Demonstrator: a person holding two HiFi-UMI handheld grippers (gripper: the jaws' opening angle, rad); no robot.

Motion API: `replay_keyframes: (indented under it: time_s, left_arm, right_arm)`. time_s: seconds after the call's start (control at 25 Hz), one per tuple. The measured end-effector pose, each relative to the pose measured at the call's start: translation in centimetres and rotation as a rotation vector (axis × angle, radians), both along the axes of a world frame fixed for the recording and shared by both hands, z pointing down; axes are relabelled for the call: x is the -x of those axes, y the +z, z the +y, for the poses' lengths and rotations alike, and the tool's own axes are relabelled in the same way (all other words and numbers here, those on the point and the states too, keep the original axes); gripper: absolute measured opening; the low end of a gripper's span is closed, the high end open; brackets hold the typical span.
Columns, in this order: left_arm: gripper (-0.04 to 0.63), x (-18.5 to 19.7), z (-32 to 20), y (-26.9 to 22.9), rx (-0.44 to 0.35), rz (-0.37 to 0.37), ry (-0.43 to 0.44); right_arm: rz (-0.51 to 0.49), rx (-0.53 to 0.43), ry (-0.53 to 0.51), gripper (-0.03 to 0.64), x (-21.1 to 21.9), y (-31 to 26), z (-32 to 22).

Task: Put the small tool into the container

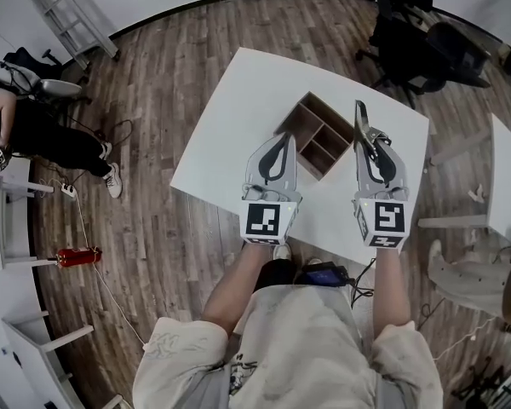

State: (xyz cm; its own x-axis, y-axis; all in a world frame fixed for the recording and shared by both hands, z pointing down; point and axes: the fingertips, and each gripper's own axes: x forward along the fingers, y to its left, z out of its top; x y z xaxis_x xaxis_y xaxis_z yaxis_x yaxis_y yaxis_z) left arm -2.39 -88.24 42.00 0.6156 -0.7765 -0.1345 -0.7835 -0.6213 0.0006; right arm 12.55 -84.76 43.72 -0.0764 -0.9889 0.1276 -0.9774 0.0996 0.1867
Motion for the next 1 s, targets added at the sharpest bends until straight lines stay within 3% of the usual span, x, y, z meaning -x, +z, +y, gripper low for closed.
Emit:
replay_keyframes:
  time_s: [0.4, 0.72, 1.0]
  left_arm:
    - [0.015, -0.6, -2.0, 2.5, -0.006, -0.020, -0.034]
    - [0.015, -1.4, -1.1, 3.0, -0.004, -0.031, -0.061]
    - [0.015, -0.2, -1.3, 2.7, 0.002, -0.037, -0.077]
  right_arm:
    - [0.110, 0.158, -0.032, 0.092, -1.7, 4.6, -4.6]
    - [0.206, 0.337, -0.047, 0.092, -2.9, 8.4, -6.2]
    - [0.314, 0.462, -0.075, 0.092, -1.4, 10.6, -8.4]
